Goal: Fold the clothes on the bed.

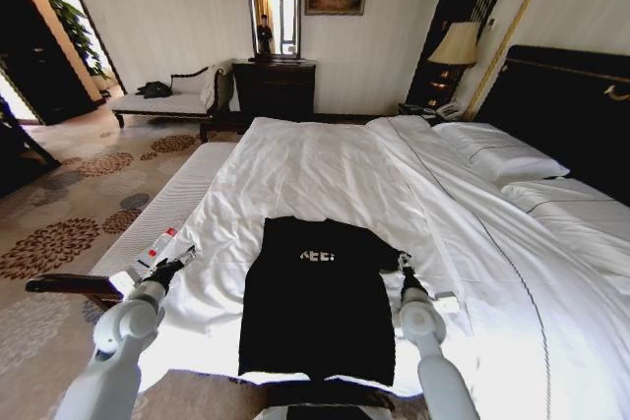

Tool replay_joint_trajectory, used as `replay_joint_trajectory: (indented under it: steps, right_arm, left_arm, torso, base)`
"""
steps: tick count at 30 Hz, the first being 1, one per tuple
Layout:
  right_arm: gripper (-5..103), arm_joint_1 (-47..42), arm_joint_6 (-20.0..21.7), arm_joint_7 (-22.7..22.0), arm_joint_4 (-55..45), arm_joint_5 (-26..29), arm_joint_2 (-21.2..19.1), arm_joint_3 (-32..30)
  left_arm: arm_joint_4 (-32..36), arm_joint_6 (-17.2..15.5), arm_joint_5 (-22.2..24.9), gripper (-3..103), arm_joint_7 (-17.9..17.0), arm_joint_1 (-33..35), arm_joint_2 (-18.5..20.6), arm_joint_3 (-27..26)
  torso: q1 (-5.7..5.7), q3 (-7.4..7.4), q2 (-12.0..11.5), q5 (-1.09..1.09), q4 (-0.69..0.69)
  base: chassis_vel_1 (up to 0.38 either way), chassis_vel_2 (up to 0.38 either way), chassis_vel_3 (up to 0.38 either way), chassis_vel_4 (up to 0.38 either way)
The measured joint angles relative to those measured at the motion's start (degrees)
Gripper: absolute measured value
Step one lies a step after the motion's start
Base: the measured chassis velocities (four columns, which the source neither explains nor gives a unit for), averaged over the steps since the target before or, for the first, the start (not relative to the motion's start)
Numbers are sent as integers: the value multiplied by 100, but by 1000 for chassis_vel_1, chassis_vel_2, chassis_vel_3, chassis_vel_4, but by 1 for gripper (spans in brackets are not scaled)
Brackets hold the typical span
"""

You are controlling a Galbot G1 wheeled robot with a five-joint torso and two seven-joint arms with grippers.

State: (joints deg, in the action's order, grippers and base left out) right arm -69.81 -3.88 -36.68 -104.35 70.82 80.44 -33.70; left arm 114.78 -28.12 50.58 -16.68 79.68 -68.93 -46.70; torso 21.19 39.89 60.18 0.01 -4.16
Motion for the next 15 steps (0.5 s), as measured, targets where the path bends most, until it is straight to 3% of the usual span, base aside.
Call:
replay_joint_trajectory:
  steps: [7,11,12,13,15]
  right_arm:
    - [87,325,15,446,498,-9,-168,-194]
    - [65,445,-8,506,747,-269,-191,-206]
    - [65,445,-8,506,747,-269,-191,-206]
    - [57,445,-10,515,811,-333,-190,-189]
    - [60,455,-11,534,943,-371,-186,-163]
  left_arm:
    - [59,12,85,100,-39,54,-30,-3]
    - [45,76,140,100,-52,157,13,-98]
    - [45,76,140,100,-52,157,13,-98]
    - [45,77,168,100,-55,155,22,-107]
    - [51,76,187,100,-63,133,19,-98]
  torso:
    - [1,0,0,0,-6]
    - [0,0,0,0,-1]
    - [0,0,0,0,-1]
    - [1,1,1,-1,-3]
    - [0,0,1,-1,-3]
  base:
    - [0,0,0,0]
    - [0,0,0,0]
    - [0,0,0,0]
    - [0,0,0,0]
    - [0,0,0,0]
